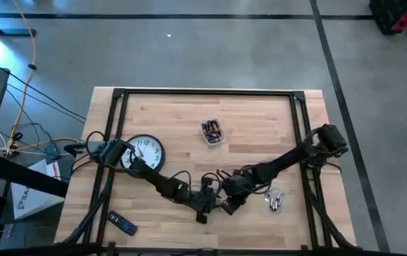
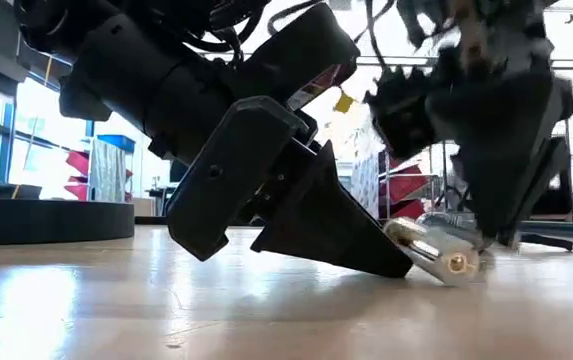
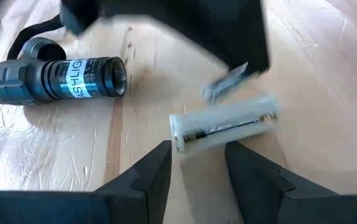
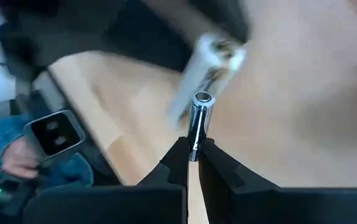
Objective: Insert battery
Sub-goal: Insert the silver battery into the battery holder
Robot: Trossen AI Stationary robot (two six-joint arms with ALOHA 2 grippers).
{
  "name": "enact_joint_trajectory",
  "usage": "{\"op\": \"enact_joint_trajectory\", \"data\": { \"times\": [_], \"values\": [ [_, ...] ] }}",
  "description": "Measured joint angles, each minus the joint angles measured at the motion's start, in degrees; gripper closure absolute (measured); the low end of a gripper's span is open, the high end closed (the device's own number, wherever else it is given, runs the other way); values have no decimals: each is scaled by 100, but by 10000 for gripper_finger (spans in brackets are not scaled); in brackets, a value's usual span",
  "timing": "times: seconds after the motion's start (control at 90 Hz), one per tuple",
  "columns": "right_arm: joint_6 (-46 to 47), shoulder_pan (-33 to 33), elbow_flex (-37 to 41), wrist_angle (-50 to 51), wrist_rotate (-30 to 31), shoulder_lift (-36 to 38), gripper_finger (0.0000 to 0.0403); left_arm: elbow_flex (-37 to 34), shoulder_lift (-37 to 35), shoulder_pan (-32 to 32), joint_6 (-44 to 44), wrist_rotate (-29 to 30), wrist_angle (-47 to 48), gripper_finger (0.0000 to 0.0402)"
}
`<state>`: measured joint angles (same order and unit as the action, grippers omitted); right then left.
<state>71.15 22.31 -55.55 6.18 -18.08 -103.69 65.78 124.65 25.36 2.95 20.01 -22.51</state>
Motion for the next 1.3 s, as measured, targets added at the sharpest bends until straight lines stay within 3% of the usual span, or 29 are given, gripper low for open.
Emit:
{"op": "enact_joint_trajectory", "data": {
  "times": [0.444,1.3],
  "values": [
    [878,187,0,87,166,181,403,243,-16,2,-19,-33,80,268],
    [888,209,7,120,364,181,403,385,-16,-236,-130,125,-12,268]
  ]
}}
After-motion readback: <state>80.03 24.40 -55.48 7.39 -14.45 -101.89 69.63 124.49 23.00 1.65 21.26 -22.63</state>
